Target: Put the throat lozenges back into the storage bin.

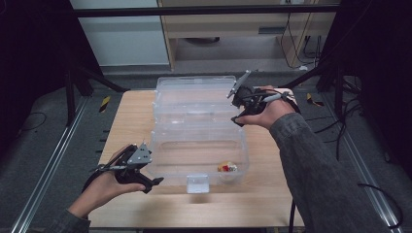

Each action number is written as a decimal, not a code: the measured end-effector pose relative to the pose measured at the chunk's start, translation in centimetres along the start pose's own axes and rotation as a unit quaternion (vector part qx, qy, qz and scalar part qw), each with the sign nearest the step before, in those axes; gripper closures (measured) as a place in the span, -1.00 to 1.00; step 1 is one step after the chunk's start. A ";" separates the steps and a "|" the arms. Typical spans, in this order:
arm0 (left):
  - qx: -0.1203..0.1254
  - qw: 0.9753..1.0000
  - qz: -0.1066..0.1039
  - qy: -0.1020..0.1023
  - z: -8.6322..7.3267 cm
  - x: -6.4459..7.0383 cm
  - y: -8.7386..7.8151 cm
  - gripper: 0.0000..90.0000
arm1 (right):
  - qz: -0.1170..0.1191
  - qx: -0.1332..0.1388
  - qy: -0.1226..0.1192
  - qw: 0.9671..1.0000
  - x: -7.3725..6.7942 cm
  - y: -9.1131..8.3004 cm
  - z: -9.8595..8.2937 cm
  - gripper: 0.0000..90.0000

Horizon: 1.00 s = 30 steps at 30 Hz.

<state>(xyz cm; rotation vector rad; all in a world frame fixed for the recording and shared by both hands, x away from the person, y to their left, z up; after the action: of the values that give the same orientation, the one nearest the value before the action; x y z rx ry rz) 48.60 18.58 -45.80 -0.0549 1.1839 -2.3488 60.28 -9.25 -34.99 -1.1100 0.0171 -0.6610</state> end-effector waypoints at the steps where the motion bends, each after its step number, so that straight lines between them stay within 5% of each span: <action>1: 0.000 1.000 0.000 0.000 0.0 0.0 0.0 -0.92 | 0.000 0.000 0.000 1.000 0.0 0.0 0.0 -0.22; 23: -0.036 0.998 -0.025 0.036 0.3 1.5 2.1 -0.87 | -0.009 0.015 -0.018 1.000 0.8 0.8 2.4 -0.37; 30: -0.040 0.998 -0.030 0.038 0.2 1.7 2.8 -0.80 | -0.005 0.004 -0.043 0.999 0.3 2.2 2.9 -0.31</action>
<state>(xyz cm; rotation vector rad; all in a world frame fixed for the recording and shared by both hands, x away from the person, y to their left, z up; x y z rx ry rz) 48.35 16.32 -48.17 -0.0306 1.3303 -2.3732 62.52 -6.41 -35.42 -1.1295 -0.0647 -0.6225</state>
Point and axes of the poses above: each handheld gripper's, and its own axes: y roughly forward along the jaws, z roughly out of its top, x roughly to its right, the point moved 9 cm from there along y, roughly forward along the jaws
